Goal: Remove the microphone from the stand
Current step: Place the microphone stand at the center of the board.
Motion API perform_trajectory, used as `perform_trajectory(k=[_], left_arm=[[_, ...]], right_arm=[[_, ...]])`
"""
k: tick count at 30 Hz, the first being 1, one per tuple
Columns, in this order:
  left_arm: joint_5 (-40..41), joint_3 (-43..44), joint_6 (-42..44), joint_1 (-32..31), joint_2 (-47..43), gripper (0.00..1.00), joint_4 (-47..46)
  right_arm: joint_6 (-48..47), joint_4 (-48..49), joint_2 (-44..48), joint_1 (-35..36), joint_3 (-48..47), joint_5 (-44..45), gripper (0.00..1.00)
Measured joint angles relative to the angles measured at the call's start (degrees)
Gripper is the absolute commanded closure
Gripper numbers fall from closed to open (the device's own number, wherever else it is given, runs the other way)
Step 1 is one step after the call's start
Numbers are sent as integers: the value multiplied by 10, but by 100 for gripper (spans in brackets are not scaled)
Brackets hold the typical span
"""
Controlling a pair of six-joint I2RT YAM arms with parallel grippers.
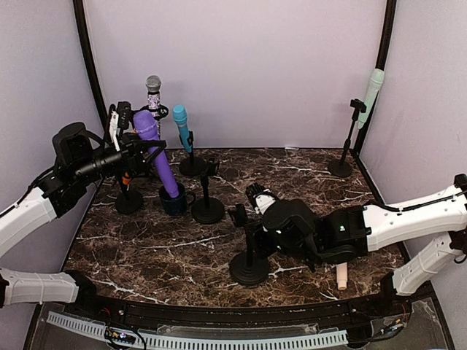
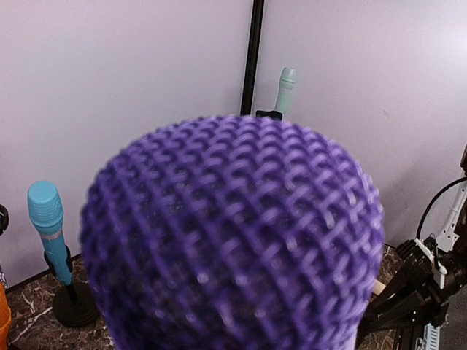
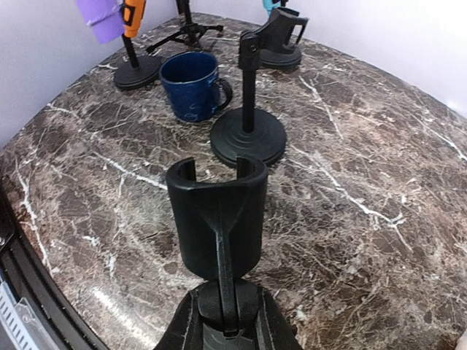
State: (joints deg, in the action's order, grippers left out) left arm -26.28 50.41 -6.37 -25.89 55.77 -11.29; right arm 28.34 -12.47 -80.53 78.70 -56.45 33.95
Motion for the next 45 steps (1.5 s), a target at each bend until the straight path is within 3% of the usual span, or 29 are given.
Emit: perform_trajectory(k=[13,24,34,40,45], left_arm=[[-63,-105,13,0,-84,100,15],[-85,-145,13,0,-89,100,10],[-101,-146,12,0,-88,100,7],[-76,-139,1,0,-63,100,41],[-50,-137,-22,0,-56,99,119]], right_arm=[[-56,92,-11,-120,-4,21,100],[-149,206,-113,-186,-71,8,100],[-169,236,-181,-218,-111,-27,100],[-158,227,-182,-218,-110,-39,51],[-143,220,-157,-219,-92,-52,25]])
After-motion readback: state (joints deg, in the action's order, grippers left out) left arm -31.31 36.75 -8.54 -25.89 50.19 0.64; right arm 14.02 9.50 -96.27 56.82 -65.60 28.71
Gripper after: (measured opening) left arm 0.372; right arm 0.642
